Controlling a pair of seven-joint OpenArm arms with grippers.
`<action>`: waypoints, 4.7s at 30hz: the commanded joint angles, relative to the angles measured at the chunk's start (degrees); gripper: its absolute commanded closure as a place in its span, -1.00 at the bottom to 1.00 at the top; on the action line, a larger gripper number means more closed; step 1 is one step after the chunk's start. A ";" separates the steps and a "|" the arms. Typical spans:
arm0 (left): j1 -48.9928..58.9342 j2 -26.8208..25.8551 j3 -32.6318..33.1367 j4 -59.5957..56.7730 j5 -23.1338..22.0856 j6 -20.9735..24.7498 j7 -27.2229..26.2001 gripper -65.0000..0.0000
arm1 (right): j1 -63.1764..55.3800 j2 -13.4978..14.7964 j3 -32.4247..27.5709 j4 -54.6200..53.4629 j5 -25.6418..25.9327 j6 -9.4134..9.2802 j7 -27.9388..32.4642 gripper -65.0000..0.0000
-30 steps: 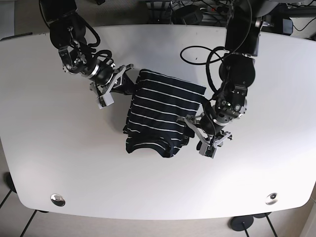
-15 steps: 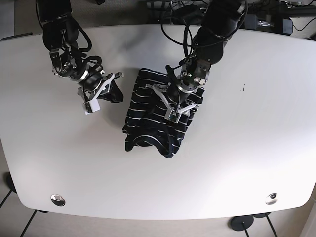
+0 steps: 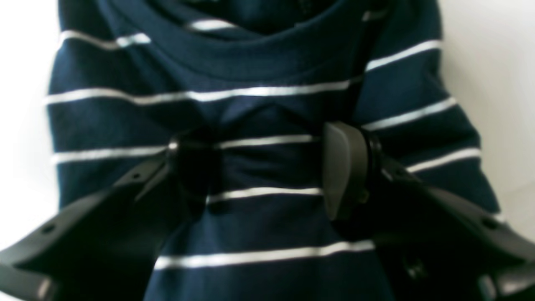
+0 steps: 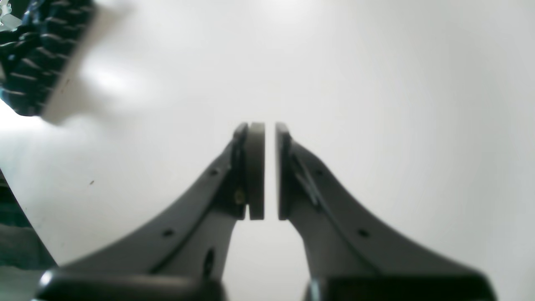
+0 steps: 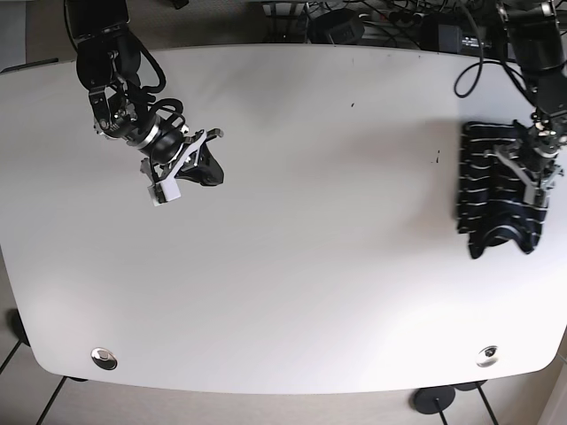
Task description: Fold the T-shirt properly
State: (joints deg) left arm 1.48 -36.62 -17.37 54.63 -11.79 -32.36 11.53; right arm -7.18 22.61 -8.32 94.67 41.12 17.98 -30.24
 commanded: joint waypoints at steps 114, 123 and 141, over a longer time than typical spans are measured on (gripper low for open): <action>25.91 37.37 17.76 60.84 24.06 22.21 0.56 -0.47 | -6.84 -9.03 19.70 7.96 -25.43 0.44 16.22 0.91; 30.57 38.34 12.40 60.40 22.47 22.47 -8.76 -0.47 | -5.44 -8.76 15.83 5.85 -25.34 0.53 16.13 0.89; 26.79 38.16 9.15 59.79 19.40 22.21 -4.01 -0.47 | 14.96 -10.96 4.14 -18.23 -25.26 1.76 8.04 0.05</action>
State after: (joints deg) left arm 28.40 1.54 -8.21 113.47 8.05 -10.35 9.19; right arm 6.63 11.11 -4.34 75.57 15.22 21.32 -23.73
